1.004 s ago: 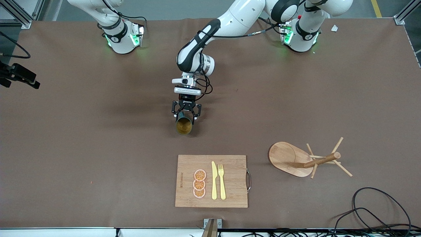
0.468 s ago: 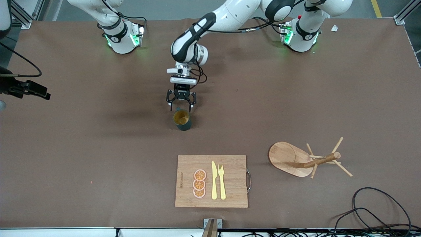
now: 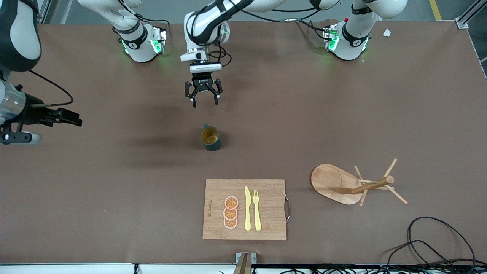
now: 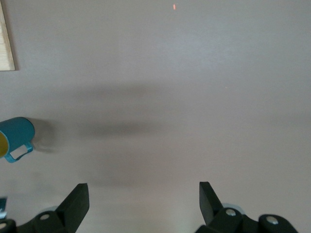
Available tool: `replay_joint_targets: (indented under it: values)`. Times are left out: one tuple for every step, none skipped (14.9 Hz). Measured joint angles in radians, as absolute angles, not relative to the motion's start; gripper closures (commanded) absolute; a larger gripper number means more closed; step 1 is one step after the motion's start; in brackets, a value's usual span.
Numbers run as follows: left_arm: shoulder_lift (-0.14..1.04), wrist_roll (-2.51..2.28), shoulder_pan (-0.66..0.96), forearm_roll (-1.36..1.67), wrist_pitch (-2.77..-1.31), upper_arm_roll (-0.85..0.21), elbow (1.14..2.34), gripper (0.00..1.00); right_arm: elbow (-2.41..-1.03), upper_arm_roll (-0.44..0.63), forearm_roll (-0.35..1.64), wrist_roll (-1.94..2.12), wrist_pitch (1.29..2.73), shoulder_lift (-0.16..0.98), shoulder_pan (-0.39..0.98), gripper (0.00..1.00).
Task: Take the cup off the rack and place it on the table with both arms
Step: 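Open the left gripper and raise it while the right gripper reaches in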
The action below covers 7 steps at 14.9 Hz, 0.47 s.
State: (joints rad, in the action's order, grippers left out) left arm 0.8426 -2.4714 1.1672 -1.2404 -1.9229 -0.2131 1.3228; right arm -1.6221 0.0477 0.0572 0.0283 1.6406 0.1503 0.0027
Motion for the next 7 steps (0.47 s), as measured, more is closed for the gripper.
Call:
replay_joint_targets:
  values:
    - [0.814, -2.455, 1.166, -1.188, -1.91, -0.213, 1.322, 0.0, -1.622, 0.048, 0.064, 0.028, 1.654, 0.168, 0.003, 0.0]
    - [0.786, -2.424, 1.163, -1.132, -1.895, -0.213, 1.321, 0.0, -1.623, 0.048, 0.067, 0.028, 1.662, 0.183, 0.004, 0.0]
    - [0.754, -2.378, 1.159, -1.063, -1.877, -0.212, 1.32, 0.0, -1.623, 0.047, 0.07, 0.029, 1.669, 0.195, 0.007, 0.0]
    - [0.718, -2.323, 1.152, -0.987, -1.857, -0.208, 1.317, 0.0, -1.623, 0.047, 0.072, 0.029, 1.675, 0.204, 0.016, 0.0]
    - [0.68, -2.269, 1.139, -0.918, -1.839, -0.202, 1.315, 0.0, -1.625, 0.047, 0.072, 0.029, 1.681, 0.211, 0.028, 0.0]
    - [0.641, -2.219, 1.115, -0.86, -1.824, -0.199, 1.314, 0.0, -1.631, 0.047, 0.072, 0.028, 1.693, 0.215, 0.04, 0.0]
    - [0.585, -2.146, 1.062, -0.785, -1.809, -0.197, 1.314, 0.0, -1.654, 0.047, 0.072, 0.028, 1.724, 0.217, 0.054, 0.0]
